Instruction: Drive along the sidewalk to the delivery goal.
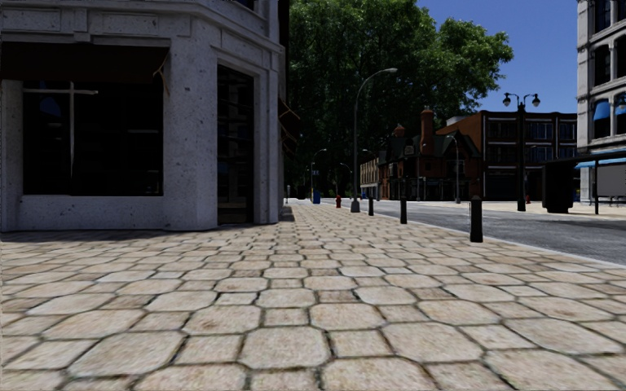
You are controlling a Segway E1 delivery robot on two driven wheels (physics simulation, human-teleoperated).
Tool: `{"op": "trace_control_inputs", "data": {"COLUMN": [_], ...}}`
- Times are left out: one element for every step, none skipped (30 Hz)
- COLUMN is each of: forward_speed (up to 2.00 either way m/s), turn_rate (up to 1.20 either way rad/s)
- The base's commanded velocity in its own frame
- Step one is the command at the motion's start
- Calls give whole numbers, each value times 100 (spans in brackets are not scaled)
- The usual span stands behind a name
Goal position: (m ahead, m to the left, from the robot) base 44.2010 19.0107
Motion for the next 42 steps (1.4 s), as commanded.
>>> {"op": "trace_control_inputs", "data": {"forward_speed": [200,200,200,200,200,200,200,200,200,200,200,200,200,200,200,200,200,200,200,200,200,200,200,200,200,200,200,200,200,200,200,200,200,200,200,200,200,200,200,200,200,200], "turn_rate": [0,0,0,0,0,0,0,0,0,0,0,0,0,0,0,0,0,0,0,0,0,0,0,0,0,0,0,0,0,0,0,0,0,0,0,0,0,0,0,0,0,0]}}
